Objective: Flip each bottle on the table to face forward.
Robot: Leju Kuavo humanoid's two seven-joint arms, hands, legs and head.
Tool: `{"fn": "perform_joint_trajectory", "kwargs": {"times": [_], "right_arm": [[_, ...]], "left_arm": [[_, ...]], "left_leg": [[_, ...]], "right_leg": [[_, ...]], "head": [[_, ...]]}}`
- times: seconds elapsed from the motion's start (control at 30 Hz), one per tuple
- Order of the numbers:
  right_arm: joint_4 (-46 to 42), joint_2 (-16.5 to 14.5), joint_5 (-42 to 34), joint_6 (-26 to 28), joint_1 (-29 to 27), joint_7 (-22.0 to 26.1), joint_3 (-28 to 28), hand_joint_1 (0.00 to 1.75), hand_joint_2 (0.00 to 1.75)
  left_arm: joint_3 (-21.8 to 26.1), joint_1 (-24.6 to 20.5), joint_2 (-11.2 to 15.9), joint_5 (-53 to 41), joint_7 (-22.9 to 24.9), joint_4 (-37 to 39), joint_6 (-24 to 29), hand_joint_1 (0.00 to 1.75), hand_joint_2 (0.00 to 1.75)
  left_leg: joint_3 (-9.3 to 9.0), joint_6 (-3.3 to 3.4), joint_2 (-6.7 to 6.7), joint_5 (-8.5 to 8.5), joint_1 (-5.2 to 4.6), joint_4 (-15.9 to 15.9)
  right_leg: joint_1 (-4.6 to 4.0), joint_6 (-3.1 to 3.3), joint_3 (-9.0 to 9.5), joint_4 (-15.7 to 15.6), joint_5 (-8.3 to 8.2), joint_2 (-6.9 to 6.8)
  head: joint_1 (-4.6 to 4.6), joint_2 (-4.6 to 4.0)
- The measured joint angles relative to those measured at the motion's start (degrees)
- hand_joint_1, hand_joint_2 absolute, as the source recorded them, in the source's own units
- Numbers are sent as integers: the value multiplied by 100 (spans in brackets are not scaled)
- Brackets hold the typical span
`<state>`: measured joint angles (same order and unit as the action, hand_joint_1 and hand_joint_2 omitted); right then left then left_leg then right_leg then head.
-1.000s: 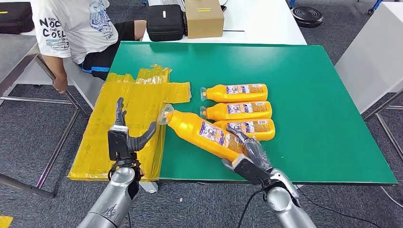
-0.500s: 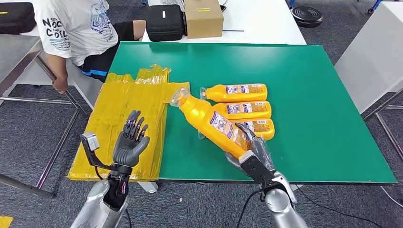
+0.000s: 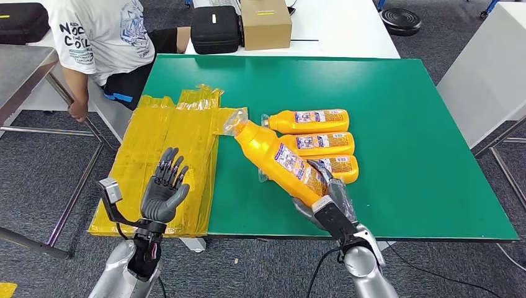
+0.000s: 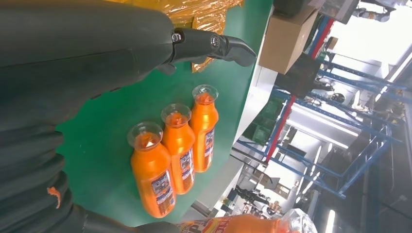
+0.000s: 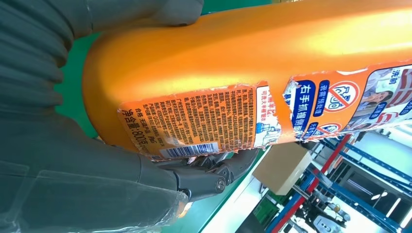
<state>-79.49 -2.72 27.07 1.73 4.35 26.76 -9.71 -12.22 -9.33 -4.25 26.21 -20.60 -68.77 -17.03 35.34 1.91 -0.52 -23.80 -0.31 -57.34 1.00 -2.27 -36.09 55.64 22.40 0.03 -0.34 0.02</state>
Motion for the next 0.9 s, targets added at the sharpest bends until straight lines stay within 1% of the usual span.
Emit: {"fn": "perform_joint_trajectory", "kwargs": {"times": [0.1,0.2,0.27,0.37,0.57,0.77,0.9], "right_arm": [[23,-31,1,-110,12,48,33,175,175],[140,-115,43,-251,81,98,5,175,175],[333,-209,78,-317,194,105,-111,175,175],[706,-343,105,-354,391,110,-381,175,175],[1529,-477,96,-344,680,160,-917,175,175],[2163,-532,62,-339,926,186,-1215,175,175],[2501,-562,69,-330,1054,215,-1361,175,175]], "left_arm": [[-1,-2,-2,-317,-34,-1,50,0,175],[-16,-39,-28,-810,-74,13,326,0,175],[-55,-122,-82,-1073,-78,79,449,0,175],[-133,-264,-175,-1218,-87,224,474,0,175],[-249,-396,-265,-1140,-99,443,330,0,175],[-303,-413,-268,-1028,-106,518,128,0,175],[-304,-414,-265,-767,-102,522,-157,0,175]], "left_leg": [[0,0,1,0,0,0],[-1,0,2,1,0,0],[-1,-1,1,3,0,0],[-2,-2,1,5,1,0],[-1,-3,1,5,1,0],[1,-3,1,3,1,0],[1,-3,0,3,1,0]], "right_leg": [[0,0,0,0,0,0],[0,0,0,0,0,0],[0,0,0,0,-1,0],[-1,0,1,0,-2,0],[-1,0,0,1,-1,0],[0,0,-1,1,-1,0],[0,0,-1,1,-1,0]], "head": [[0,0],[-1,0],[0,0],[0,0],[1,0],[1,0],[1,0]]}}
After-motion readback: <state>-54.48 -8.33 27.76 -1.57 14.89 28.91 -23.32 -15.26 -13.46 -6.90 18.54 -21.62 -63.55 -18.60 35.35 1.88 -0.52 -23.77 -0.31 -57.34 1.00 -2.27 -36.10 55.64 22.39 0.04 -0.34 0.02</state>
